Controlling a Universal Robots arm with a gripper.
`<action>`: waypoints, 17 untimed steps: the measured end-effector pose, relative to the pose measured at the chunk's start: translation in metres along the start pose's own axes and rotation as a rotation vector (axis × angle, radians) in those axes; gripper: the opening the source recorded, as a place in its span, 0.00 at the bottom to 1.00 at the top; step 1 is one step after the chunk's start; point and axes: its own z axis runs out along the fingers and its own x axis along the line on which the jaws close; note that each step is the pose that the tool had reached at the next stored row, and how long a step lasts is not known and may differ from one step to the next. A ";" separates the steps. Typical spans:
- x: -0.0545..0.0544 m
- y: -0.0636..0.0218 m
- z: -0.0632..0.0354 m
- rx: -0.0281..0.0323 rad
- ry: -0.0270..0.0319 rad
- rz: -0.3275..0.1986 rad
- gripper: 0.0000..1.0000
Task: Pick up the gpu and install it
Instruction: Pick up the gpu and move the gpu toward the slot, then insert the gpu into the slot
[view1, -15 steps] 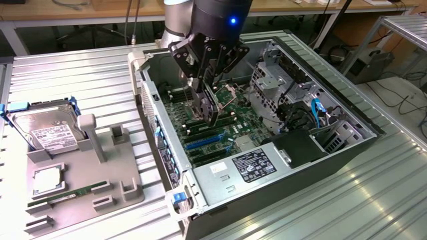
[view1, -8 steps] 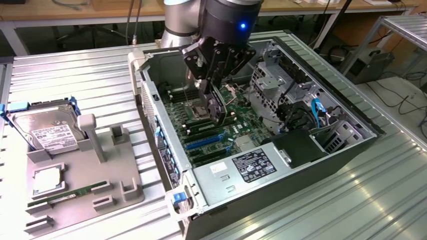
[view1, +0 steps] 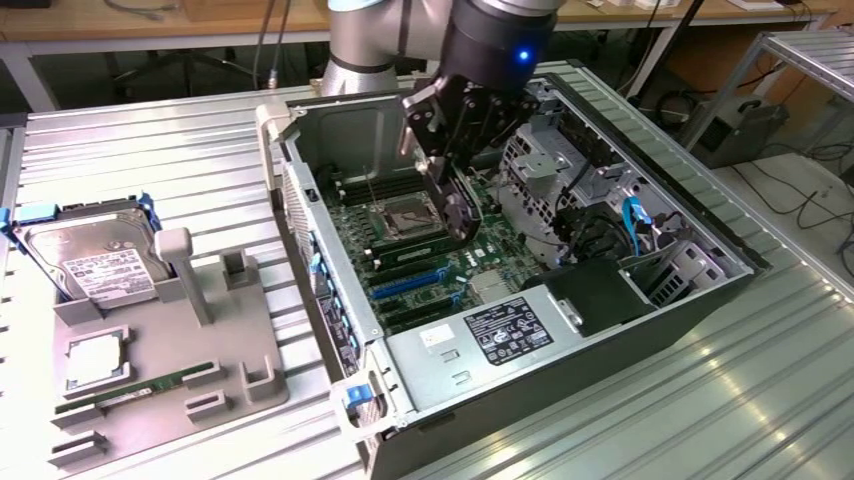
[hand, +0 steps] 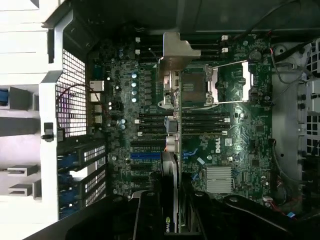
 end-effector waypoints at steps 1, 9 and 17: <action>-0.003 0.0000 0.0005 -0.0010 0.0001 0.000 0.26; -0.024 -0.0001 0.0062 -0.0103 0.0003 0.000 0.26; -0.029 -0.0001 0.0077 -0.0127 0.0010 0.000 0.26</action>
